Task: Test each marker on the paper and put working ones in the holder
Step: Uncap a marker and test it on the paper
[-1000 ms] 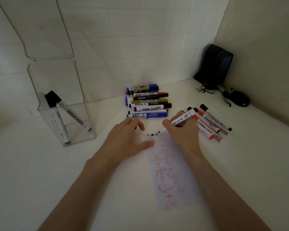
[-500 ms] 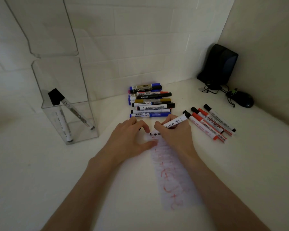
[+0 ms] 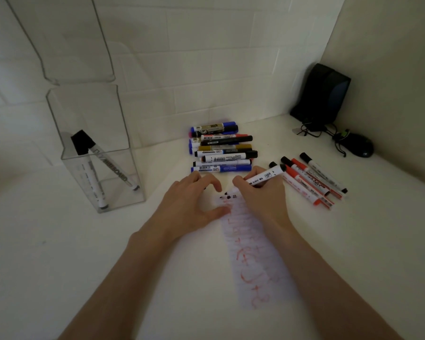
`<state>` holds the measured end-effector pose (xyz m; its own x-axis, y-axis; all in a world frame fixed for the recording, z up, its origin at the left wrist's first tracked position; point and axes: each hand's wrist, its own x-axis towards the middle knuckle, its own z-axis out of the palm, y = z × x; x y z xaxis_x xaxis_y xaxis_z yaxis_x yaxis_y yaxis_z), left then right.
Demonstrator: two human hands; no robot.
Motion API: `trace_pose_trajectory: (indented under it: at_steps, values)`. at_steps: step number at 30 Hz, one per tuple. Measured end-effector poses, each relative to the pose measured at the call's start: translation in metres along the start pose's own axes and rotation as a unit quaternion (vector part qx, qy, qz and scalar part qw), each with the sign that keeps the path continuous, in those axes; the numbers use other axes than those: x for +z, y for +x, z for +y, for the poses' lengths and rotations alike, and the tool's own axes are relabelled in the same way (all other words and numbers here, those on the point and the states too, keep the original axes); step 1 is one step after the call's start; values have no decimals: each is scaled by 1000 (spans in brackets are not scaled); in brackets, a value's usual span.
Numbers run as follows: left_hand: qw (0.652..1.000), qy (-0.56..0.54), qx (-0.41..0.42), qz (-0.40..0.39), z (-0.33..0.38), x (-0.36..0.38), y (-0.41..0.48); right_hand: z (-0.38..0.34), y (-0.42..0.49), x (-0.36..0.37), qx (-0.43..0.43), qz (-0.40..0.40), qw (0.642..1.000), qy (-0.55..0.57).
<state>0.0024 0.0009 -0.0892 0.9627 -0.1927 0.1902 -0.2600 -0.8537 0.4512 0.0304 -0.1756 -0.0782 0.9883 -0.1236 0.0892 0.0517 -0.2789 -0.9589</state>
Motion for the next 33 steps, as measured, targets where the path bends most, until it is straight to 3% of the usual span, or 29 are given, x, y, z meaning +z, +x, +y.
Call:
trace_pose_trajectory:
  at_steps: [27, 33]
  values:
    - [1000, 23, -14, -11, 5, -2, -2, 2, -3, 3, -22, -36, 999, -17]
    - [1000, 21, -19, -11, 6, -3, -3, 1, -2, 2, -26, -12, 1000, -12]
